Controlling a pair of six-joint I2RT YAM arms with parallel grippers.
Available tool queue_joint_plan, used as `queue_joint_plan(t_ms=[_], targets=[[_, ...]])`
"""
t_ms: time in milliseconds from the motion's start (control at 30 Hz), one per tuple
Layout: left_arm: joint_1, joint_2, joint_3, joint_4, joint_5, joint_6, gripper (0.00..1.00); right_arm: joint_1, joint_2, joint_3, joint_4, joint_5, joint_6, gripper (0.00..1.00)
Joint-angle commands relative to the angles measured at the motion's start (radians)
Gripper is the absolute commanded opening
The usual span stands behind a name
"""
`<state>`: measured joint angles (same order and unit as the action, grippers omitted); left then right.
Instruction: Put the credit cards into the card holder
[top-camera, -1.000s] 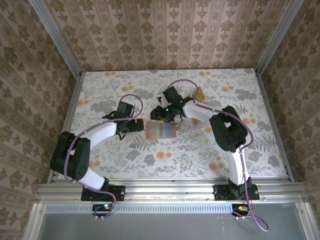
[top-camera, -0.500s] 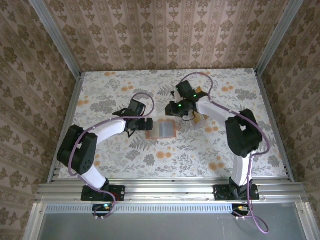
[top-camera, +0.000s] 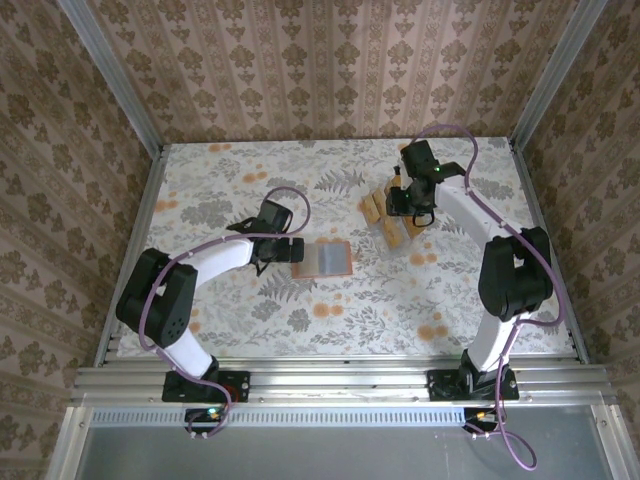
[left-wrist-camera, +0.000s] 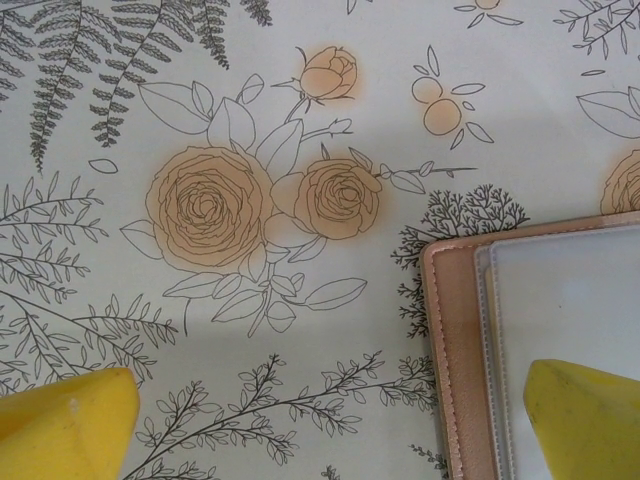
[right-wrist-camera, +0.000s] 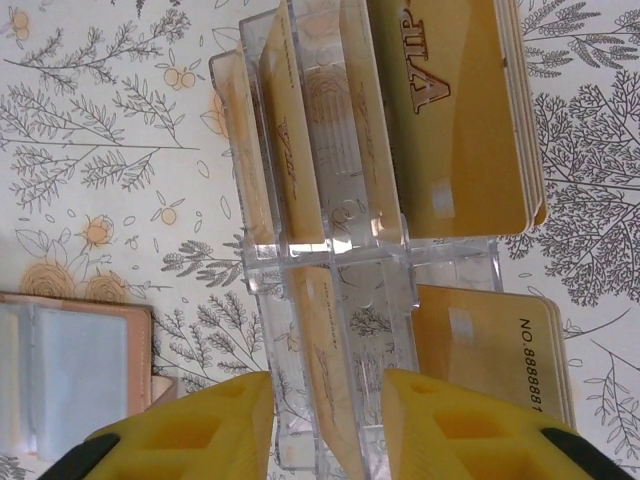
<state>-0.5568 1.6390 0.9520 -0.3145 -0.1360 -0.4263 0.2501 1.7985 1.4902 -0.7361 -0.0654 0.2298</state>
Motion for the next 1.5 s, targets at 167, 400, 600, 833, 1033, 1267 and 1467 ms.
queue_joint_plan(t_ms=[167, 400, 600, 833, 1033, 1267, 1467], targets=[[-0.005, -0.001, 0.024, -0.037, -0.027, 0.017, 1.0, 0.014, 0.048, 0.004, -0.034, 0.007, -0.03, 0.3], [-0.004, 0.002, 0.025, -0.032, -0.025, 0.014, 1.0, 0.032, 0.071, -0.03, -0.017, 0.031, -0.03, 0.3], [-0.005, 0.001, 0.025, -0.029, -0.02, 0.011, 1.0, 0.049, 0.085, -0.044, -0.012, 0.066, -0.036, 0.31], [-0.005, 0.0, 0.018, -0.024, -0.018, 0.008, 1.0, 0.065, 0.091, -0.048, -0.004, 0.065, -0.035, 0.31], [-0.005, -0.003, 0.012, -0.023, -0.019, 0.006, 1.0, 0.069, 0.087, -0.053, 0.006, 0.044, -0.028, 0.23], [-0.005, -0.003, 0.008, -0.02, -0.019, 0.002, 1.0, 0.069, 0.095, -0.056, 0.005, 0.043, -0.031, 0.16], [-0.005, -0.007, 0.005, -0.018, -0.02, 0.002, 1.0, 0.068, 0.099, -0.062, 0.008, 0.029, -0.03, 0.12]])
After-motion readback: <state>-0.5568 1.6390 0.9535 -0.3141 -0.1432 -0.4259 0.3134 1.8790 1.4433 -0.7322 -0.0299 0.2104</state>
